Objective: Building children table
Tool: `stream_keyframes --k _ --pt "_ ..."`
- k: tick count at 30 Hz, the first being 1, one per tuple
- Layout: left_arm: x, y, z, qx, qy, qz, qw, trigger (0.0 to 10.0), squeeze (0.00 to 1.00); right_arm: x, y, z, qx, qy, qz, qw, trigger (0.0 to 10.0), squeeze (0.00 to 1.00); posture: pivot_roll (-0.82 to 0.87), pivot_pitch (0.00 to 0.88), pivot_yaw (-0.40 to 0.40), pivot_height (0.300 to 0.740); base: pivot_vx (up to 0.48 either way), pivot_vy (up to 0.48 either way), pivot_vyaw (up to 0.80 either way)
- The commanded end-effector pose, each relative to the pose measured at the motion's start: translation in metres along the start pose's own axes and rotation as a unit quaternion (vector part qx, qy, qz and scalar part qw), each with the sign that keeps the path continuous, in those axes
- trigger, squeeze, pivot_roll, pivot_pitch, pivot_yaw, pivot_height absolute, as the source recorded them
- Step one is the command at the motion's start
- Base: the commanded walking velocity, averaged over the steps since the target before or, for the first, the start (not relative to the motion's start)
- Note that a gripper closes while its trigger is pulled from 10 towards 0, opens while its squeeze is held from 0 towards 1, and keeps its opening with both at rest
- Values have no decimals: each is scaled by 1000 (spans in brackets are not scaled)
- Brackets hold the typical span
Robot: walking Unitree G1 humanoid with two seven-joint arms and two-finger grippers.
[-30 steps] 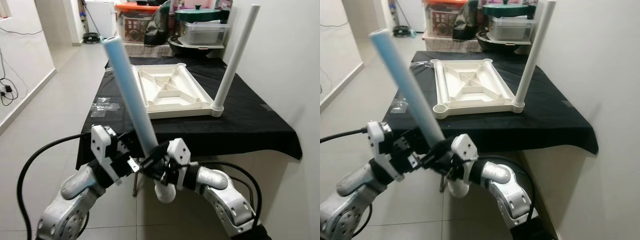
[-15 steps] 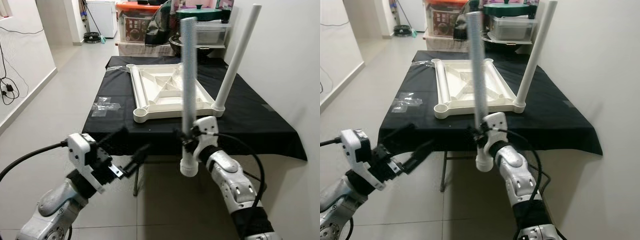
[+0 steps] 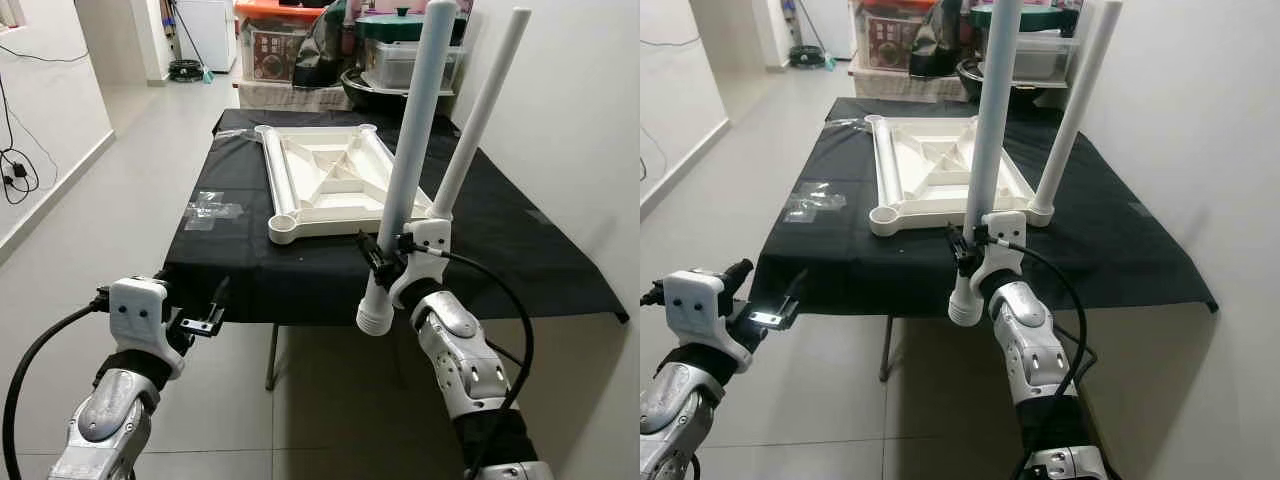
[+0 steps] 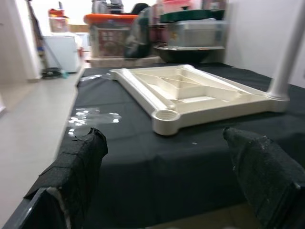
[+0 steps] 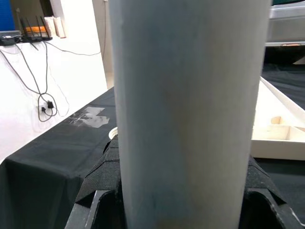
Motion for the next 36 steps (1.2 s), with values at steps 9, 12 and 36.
stream_keyframes --k 9,12,36 --pt "15 8 -5 25 -15 -10 1000 10000 0 -27 9 -4 28 39 -2 999 10000 0 25 0 -88 740 460 0 585" --pt "19 9 -7 30 -14 -15 999 10000 0 -34 9 -7 29 50 -13 998 10000 0 28 0 -88 740 480 0 533" --pt "30 3 -8 28 -39 -33 998 10000 0 -53 28 -20 40 116 5 992 10000 0 32 0 -98 740 318 0 0"
Point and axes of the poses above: a point about 5 cm out from each wrist's last joint towards the gripper, its own z axis pointing back from the gripper into the wrist, its own y axis along the axis of the wrist's last joint, x = y × z, the point moved 3 cm from there along -z, pointing out of the wrist towards the gripper, and after that the axes turned 15 degrees about -z, right-handed, at the moved point
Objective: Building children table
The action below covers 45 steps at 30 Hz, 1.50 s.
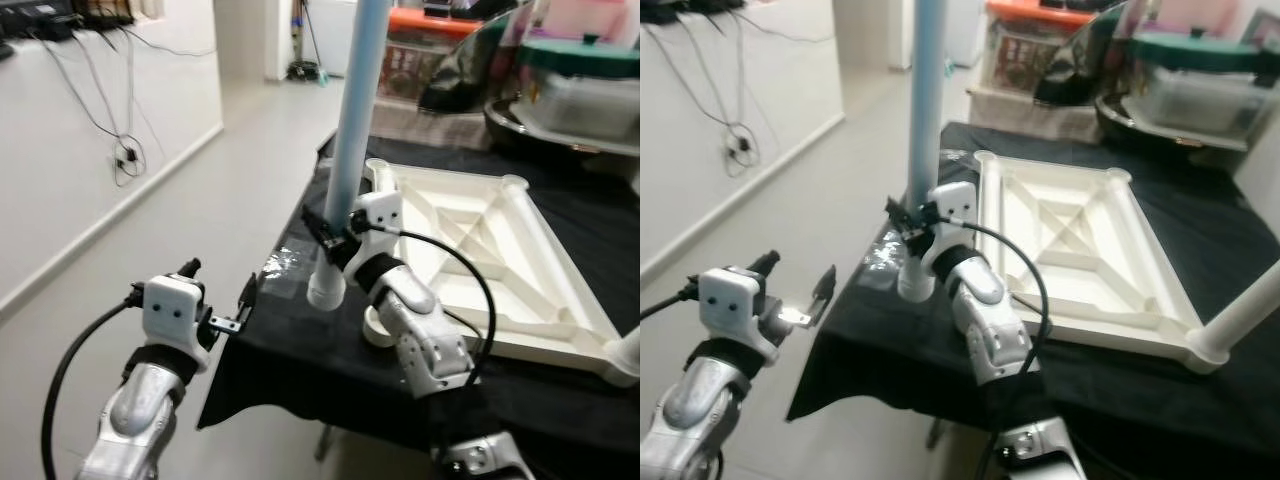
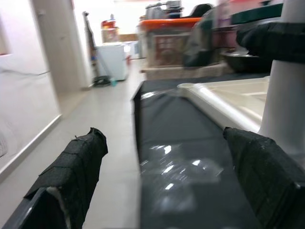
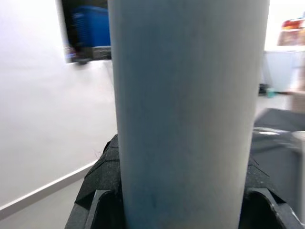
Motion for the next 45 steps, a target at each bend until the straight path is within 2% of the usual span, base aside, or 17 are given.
stream_keyframes --k 1,9,11,12,16,17,19,20,21,22,23,24,27,35,36,45 --pt "8 -7 4 -13 -20 -4 1000 10000 0 3 9 -1 14 11 7 1000 10000 0 34 0 -100 740 0 0 0" --pt "11 -18 15 -35 -32 -8 999 10000 0 9 15 -3 16 18 22 999 10000 0 42 0 -111 740 0 0 0" --pt "14 -22 21 -45 -43 -6 998 10000 0 12 17 -2 17 20 26 999 10000 0 45 0 -113 740 0 0 0" --pt "16 -29 29 -59 -59 -9 996 10000 0 15 16 1 11 24 38 999 10000 0 48 0 -111 740 0 0 0" --pt "17 -34 34 -69 -70 -11 995 10000 0 17 15 3 7 26 46 999 10000 0 48 0 -111 740 0 0 0" --pt "16 -44 45 -91 -81 -21 992 10000 0 24 14 7 0 24 63 998 10000 0 47 0 -109 740 0 0 0" --pt "16 -44 45 -91 -81 -21 992 10000 0 24 14 7 0 24 63 998 10000 0 47 0 -109 740 0 0 0" --pt "18 -52 55 -106 -97 -23 989 10000 0 33 13 12 -4 16 79 997 10000 0 47 0 -110 740 0 0 0" --pt "18 -52 55 -106 -97 -23 989 10000 0 33 13 12 -4 16 79 997 10000 0 47 0 -110 740 0 0 0" --pt "24 -54 62 -110 -123 -19 986 10000 0 40 13 15 -5 8 88 996 10000 0 47 0 -112 740 0 0 0" --pt "24 -54 62 -110 -123 -19 986 10000 0 40 13 15 -5 8 88 996 10000 0 47 0 -112 740 0 0 0" --pt "31 -53 66 -106 -150 -10 983 10000 0 44 11 18 -6 3 83 997 10000 0 45 0 -111 740 0 0 0" --pt "37 -49 64 -94 -175 -4 980 10000 0 40 -1 22 -23 30 41 998 10000 0 45 0 -108 740 0 0 0" --pt "31 -49 59 -92 -167 -11 982 10000 0 43 -15 28 -52 42 24 997 10000 0 49 0 -108 740 0 0 0" --pt "32 -47 57 -86 -166 -7 982 10000 0 51 -21 32 -64 29 22 997 10000 0 44 0 -105 740 0 0 0" --pt "34 -46 57 -81 -170 -2 982 10000 0 54 -22 37 -71 37 6 997 10000 0 49 0 -104 740 0 0 0"
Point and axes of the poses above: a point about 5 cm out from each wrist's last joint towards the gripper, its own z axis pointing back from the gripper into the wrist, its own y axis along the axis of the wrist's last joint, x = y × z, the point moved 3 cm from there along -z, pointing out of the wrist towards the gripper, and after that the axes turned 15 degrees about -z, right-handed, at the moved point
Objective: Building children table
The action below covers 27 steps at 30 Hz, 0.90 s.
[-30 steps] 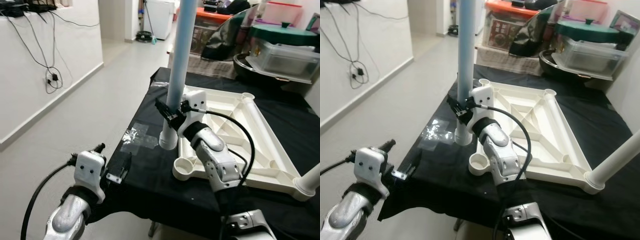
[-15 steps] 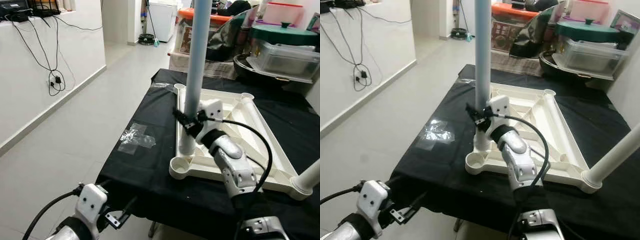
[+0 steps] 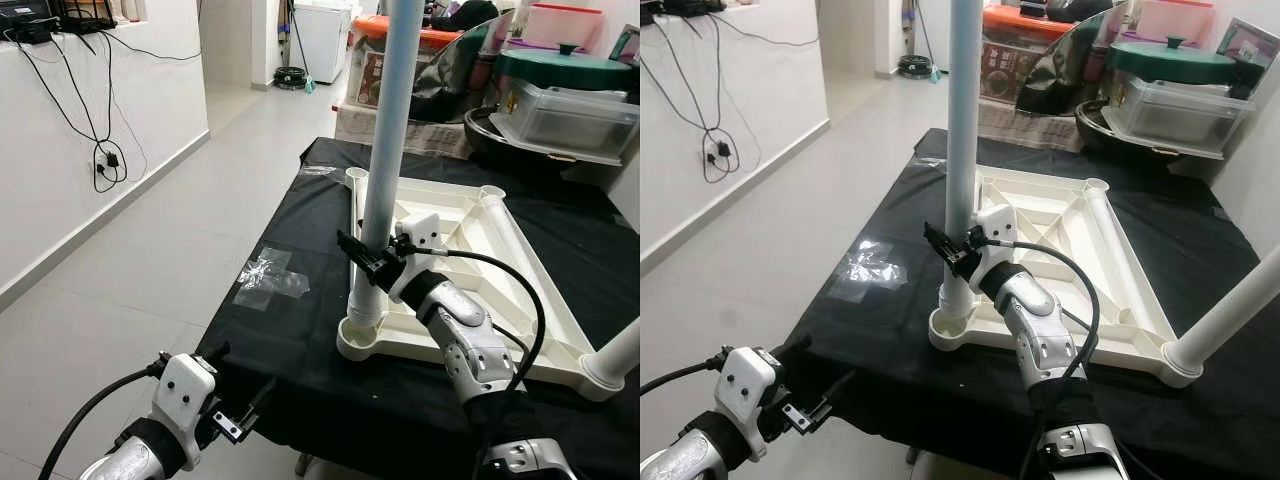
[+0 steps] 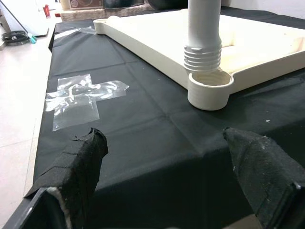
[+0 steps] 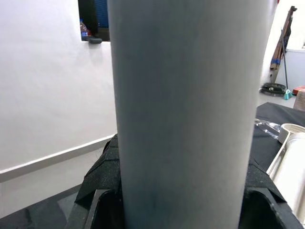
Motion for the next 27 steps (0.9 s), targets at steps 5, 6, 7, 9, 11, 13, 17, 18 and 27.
stream_keyframes --k 5,6,7,9,11,13,17,18,27 --pt "-1 -2 3 1 -5 3 1000 10000 0 2 -15 18 -37 38 -28 998 10000 0 51 0 -102 740 0 0 0" --pt "-2 -2 3 1 -5 3 1000 10000 0 -1 -15 21 -40 53 -28 997 10000 0 49 0 -102 740 0 0 0" --pt "-2 -2 3 1 -5 3 1000 10000 0 -1 -15 21 -40 53 -28 997 10000 0 49 0 -102 740 0 0 0" --pt "-2 -2 3 1 -5 2 1000 10000 0 -8 -18 26 -54 83 -29 995 10000 0 46 0 -100 740 0 0 0" --pt "-2 -2 3 1 -5 2 1000 10000 0 -12 -22 30 -67 101 -28 992 10000 0 47 0 -99 740 0 0 0" --pt "-2 -2 3 1 -5 2 1000 10000 0 -13 -24 30 -71 105 -28 992 10000 0 47 0 -100 740 0 0 0" --pt "-2 -2 3 1 -6 1 1000 10000 0 -17 -28 31 -78 114 -30 990 10000 0 47 0 -99 740 0 0 0" --pt "-2 -2 3 1 -6 0 1000 10000 0 -19 -30 30 -81 119 -30 989 10000 0 49 0 -101 740 0 0 0" --pt "-2 -3 3 0 -4 -1 1000 10000 0 -25 -40 18 -97 130 -31 986 10000 0 62 0 -110 740 0 0 0"
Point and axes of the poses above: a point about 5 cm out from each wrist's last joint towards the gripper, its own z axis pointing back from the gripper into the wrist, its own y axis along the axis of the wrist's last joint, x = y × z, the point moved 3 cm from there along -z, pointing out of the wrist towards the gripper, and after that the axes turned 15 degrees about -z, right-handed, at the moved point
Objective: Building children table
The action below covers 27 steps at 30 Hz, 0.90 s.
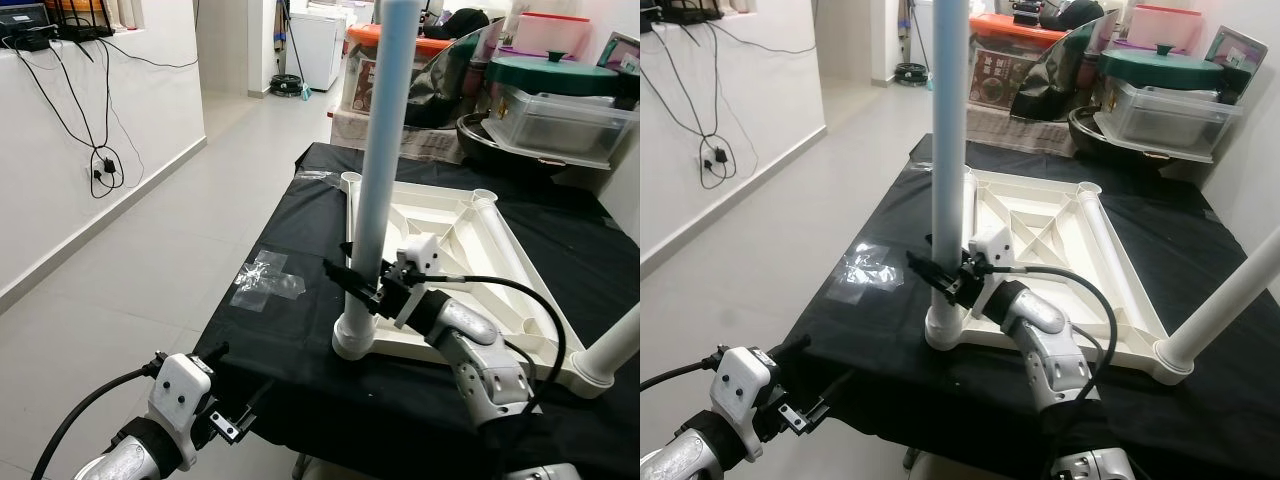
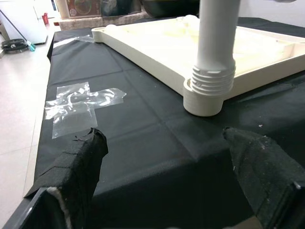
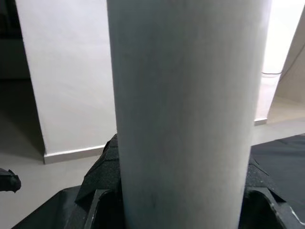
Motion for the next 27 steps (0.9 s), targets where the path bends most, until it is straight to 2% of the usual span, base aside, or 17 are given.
stream_keyframes --k 1,6,18,19,21,23,25,26,27 --pt "1 -3 1 -6 -5 -1 1000 10000 0 6 -24 1 -48 -13 -26 998 10000 0 63 0 -113 740 0 0 0" --pt "1 -4 1 -7 -3 -1 1000 10000 0 13 -25 -6 -68 -17 -28 997 10000 0 68 0 -121 740 0 0 0" --pt "2 -4 1 -7 -1 1 1000 10000 0 21 -27 -6 -77 -27 -34 996 10000 0 73 0 -127 740 0 0 0" --pt "2 -4 2 -8 -1 2 1000 10000 0 23 -28 -5 -78 -30 -39 996 10000 0 73 0 -128 740 0 0 0" --pt "2 -6 2 -11 -1 6 1000 10000 0 37 -36 14 -73 -67 -101 990 10000 0 67 0 -124 740 0 0 0" --pt "2 -6 2 -11 -1 6 1000 10000 0 37 -36 14 -73 -67 -101 990 10000 0 67 0 -124 740 0 0 0" --pt "2 -6 2 -11 -1 7 1000 10000 0 41 -38 20 -69 -78 -119 987 10000 0 67 0 -124 740 0 0 0" --pt "2 -7 2 -11 -2 7 1000 10000 0 45 -40 26 -57 -95 -144 983 10000 0 55 0 -112 740 0 0 0" --pt "2 -7 2 -11 -2 7 1000 10000 0 45 -40 26 -57 -95 -144 983 10000 0 55 0 -112 740 0 0 0"
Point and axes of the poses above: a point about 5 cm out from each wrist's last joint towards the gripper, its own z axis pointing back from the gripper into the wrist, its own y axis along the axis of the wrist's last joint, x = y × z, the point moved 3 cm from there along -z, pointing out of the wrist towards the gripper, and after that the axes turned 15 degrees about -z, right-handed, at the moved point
